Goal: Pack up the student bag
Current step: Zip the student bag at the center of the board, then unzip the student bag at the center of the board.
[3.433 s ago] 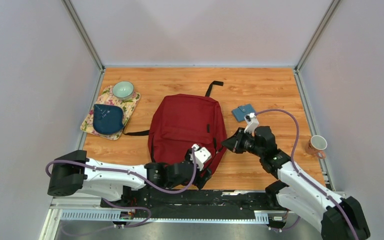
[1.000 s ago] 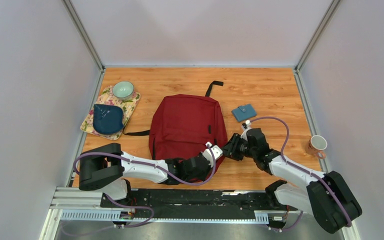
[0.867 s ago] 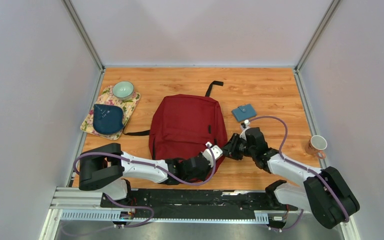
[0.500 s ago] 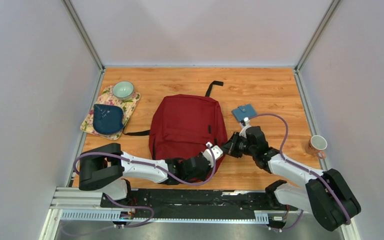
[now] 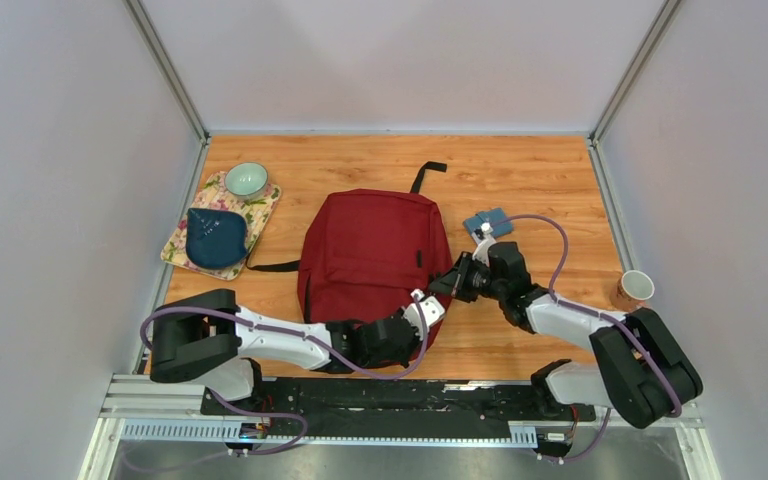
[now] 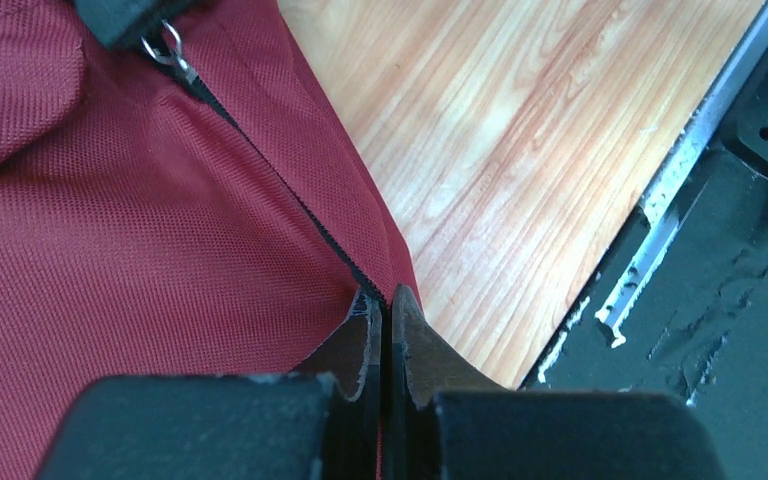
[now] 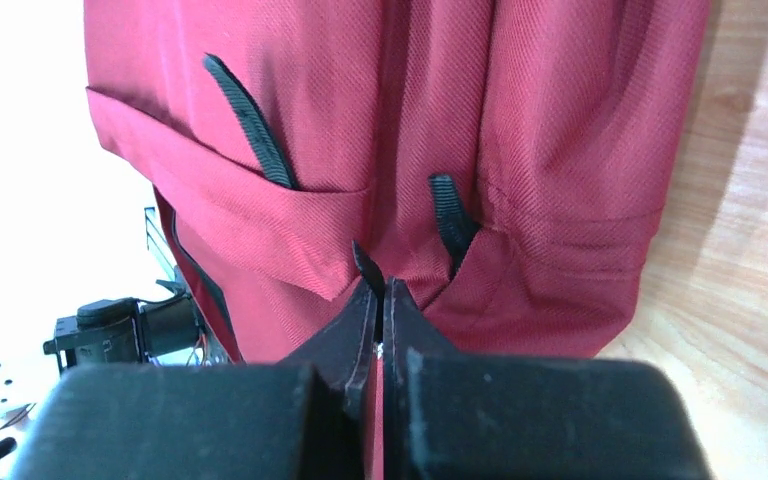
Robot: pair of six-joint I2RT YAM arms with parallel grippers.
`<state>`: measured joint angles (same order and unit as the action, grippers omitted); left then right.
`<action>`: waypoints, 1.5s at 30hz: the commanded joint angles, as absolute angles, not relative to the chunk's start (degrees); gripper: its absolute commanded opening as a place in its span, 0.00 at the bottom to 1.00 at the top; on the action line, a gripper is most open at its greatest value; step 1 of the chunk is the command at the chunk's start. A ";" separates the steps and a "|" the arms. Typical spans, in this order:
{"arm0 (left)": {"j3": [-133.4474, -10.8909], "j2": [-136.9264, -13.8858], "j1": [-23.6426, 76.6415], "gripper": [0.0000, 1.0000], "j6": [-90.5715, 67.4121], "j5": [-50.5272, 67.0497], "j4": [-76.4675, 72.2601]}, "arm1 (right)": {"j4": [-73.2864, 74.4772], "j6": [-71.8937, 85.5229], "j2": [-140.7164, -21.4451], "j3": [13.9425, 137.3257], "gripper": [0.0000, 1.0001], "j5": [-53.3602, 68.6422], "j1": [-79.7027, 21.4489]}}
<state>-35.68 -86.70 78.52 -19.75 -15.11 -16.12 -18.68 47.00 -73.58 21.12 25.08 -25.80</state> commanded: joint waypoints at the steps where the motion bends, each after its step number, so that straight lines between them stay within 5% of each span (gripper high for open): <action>1: -32.52 -83.06 82.00 0.00 -21.01 -9.93 -12.04 | -21.66 41.94 -67.96 26.02 0.00 19.60 -24.08; 19: -25.30 -71.71 82.18 0.02 -24.61 -14.15 -10.20 | -19.07 38.58 -67.50 29.00 0.00 13.27 -23.47; 21: -28.37 -73.55 82.18 0.19 -24.00 -14.59 -8.80 | -16.97 38.41 -66.54 28.74 0.00 13.01 -23.38; 22: -29.43 -74.00 82.18 0.35 -23.91 -14.76 -8.09 | -15.74 38.23 -65.05 28.48 0.00 12.49 -23.47; 25: -32.43 -73.22 82.09 0.58 -23.82 -17.13 -5.72 | -9.25 37.27 -61.02 26.99 0.26 9.68 -23.47; 26: -32.69 -72.34 82.09 0.63 -23.47 -18.18 -5.36 | -5.57 37.27 -60.04 26.72 0.44 8.10 -23.38; 28: -33.40 -68.92 81.65 0.74 -22.77 -21.79 -4.22 | -2.74 37.00 -57.50 25.67 0.51 7.21 -23.47; 35: -37.34 -61.26 72.96 0.86 -24.51 -23.91 -0.27 | -0.61 42.36 -53.09 22.68 0.57 8.87 -23.38; 45: -55.78 -76.26 58.63 0.86 -26.89 -14.87 7.72 | -1.58 47.63 -55.37 20.57 0.58 12.48 -23.55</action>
<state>-48.14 -69.71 60.69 -24.97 -19.35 3.68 0.16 44.69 -55.13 22.09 10.72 -23.53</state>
